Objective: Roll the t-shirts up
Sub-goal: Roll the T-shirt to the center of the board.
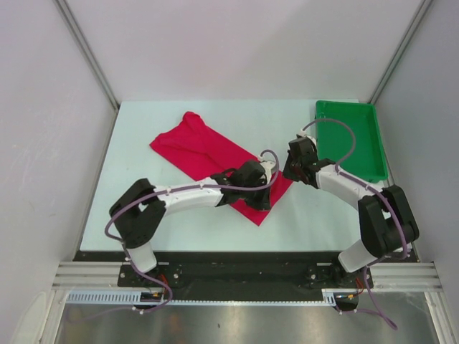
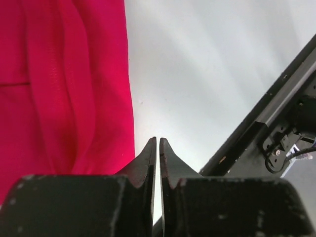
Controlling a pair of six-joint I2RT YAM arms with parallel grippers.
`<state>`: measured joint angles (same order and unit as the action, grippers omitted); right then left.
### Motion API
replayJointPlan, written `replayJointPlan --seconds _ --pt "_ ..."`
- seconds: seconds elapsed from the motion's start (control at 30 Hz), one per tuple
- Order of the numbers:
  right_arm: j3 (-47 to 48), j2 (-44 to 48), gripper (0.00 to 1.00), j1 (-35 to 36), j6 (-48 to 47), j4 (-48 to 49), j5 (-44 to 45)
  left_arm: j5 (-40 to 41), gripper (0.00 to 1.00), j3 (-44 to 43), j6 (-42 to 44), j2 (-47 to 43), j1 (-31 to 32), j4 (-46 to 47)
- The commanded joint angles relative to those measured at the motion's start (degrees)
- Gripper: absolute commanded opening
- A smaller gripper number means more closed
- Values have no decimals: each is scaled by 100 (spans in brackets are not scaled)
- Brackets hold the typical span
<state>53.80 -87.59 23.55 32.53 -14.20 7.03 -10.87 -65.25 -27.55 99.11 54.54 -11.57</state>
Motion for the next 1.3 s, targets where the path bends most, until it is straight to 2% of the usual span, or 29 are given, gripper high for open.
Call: replayJointPlan --seconds 0.0,0.37,0.57,0.77,0.9,1.1,1.27 --pt "-1 -258 16 27 69 435 -395 -328 8 -312 -189 415 -23 340" --pt "-1 -847 16 18 60 1006 -887 419 7 -629 -268 1022 -628 155" --pt "-1 -1154 28 -166 34 1313 -957 560 6 -357 -312 987 -735 86" --pt "60 -1567 30 -360 -133 1517 -1054 885 4 249 -374 847 -743 120" --pt "87 -1210 33 -378 -265 1446 -923 1008 5 330 -269 584 -761 51" --pt "113 -366 34 -229 -265 682 -703 1052 4 223 -233 -22 -735 -231" --pt "0 -92 30 457 -186 233 -176 640 3 609 -470 -454 -603 -4"
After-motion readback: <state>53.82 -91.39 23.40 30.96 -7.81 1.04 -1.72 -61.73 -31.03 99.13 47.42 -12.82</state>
